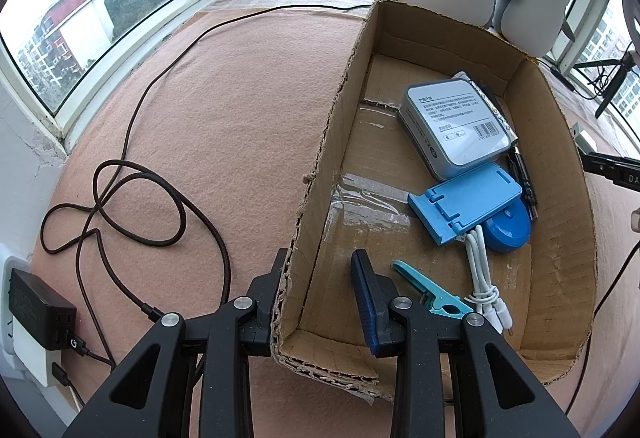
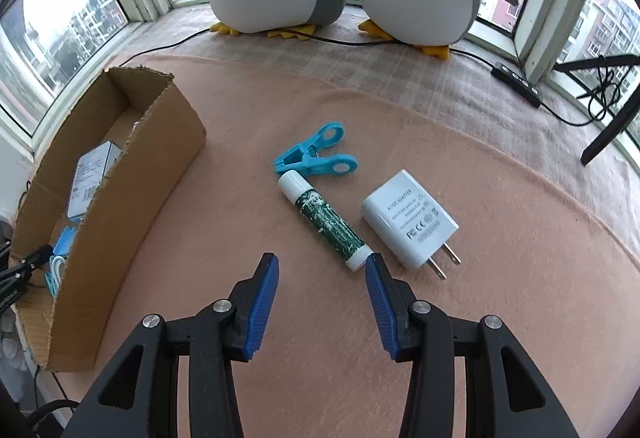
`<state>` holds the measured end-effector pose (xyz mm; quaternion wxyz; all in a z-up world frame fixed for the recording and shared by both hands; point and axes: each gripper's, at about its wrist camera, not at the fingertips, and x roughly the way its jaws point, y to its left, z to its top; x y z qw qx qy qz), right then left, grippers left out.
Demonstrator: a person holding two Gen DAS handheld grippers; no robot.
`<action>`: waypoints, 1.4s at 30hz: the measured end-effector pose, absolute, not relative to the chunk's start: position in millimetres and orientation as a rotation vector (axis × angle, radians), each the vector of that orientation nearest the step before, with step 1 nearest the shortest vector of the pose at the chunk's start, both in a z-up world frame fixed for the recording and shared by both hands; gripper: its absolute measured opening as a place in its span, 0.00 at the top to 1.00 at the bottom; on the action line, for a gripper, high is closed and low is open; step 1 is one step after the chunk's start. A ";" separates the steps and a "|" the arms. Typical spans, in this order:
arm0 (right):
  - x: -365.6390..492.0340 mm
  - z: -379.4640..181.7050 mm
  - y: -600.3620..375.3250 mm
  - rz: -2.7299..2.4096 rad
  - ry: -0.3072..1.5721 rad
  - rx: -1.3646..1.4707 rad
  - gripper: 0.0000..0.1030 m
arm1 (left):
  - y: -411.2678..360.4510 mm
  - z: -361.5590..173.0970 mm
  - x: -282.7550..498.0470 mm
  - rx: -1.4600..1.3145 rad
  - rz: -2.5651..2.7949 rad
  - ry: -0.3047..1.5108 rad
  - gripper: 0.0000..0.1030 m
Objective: Organize rigid objects
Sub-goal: 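Move the open right gripper to the green lip balm and grasp it, then carry the lip balm into the cardboard box and release it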
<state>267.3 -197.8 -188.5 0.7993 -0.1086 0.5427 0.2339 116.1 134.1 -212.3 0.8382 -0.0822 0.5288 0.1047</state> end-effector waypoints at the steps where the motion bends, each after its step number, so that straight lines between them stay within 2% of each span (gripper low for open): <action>1: 267.1 -186.9 -196.3 0.508 1.160 -0.243 0.60 | 134.1 -212.7 115.2 -0.175 0.222 1.118 0.67; 15: 287.4 -197.6 -171.5 0.524 1.172 -0.350 0.60 | 133.8 -212.8 115.1 -0.175 0.223 1.119 0.67; 21: 285.9 -201.6 -163.7 0.528 1.192 -0.359 0.81 | 133.8 -212.7 115.3 -0.174 0.222 1.119 0.67; 24: 282.0 -201.4 -161.3 0.533 1.196 -0.361 0.87 | 133.9 -212.6 115.3 -0.175 0.222 1.118 0.67; 35: 253.3 -196.6 -172.2 0.550 1.225 -0.218 0.87 | 134.4 -212.7 114.5 -0.177 0.221 1.117 0.68; 42: 231.2 -162.1 -170.8 0.601 1.174 -0.126 0.87 | 134.1 -212.6 114.6 -0.176 0.221 1.116 0.68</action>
